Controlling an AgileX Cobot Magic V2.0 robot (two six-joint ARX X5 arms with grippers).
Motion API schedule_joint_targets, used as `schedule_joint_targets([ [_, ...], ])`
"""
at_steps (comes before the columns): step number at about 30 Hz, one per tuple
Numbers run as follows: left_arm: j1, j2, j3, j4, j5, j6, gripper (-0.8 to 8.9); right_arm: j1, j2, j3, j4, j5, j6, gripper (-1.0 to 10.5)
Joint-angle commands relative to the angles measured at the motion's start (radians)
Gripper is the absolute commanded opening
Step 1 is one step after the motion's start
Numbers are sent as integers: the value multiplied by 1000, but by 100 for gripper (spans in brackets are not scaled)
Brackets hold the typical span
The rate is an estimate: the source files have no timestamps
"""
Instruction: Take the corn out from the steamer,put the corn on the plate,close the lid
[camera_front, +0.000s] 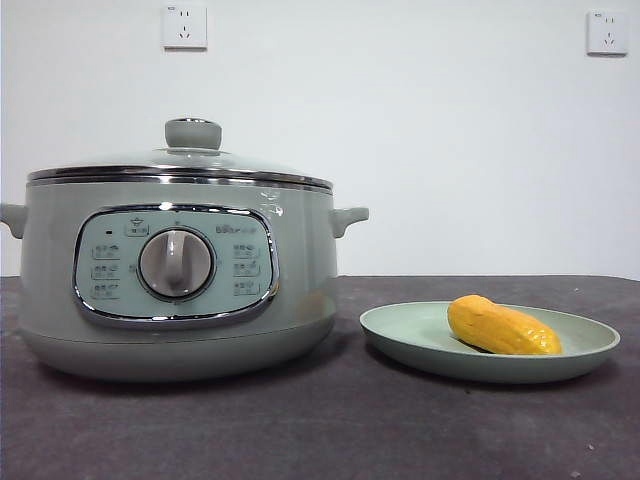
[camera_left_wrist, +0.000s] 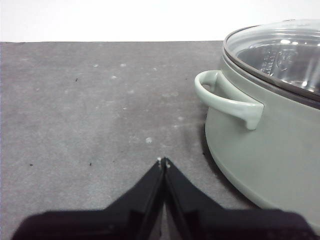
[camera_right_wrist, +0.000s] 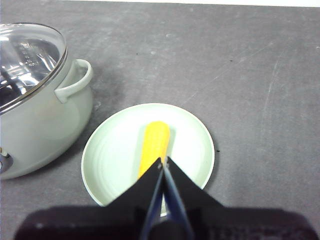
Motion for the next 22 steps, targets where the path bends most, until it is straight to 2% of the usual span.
schedule_joint_targets([
  [1, 3, -3, -17, 8, -3, -10, -4, 1, -2, -8, 3, 3, 10, 4],
  [11, 3, -3, -17, 8, -4, -10, -4, 1, -2, -8, 3, -3, 9, 4],
  [16, 3, -3, -17, 8, -4, -10, -4, 0, -2, -8, -7, 99, 5, 4],
  [22, 3, -3, -17, 8, -4, -10, -4, 0, -5, -8, -29, 107, 6, 4],
])
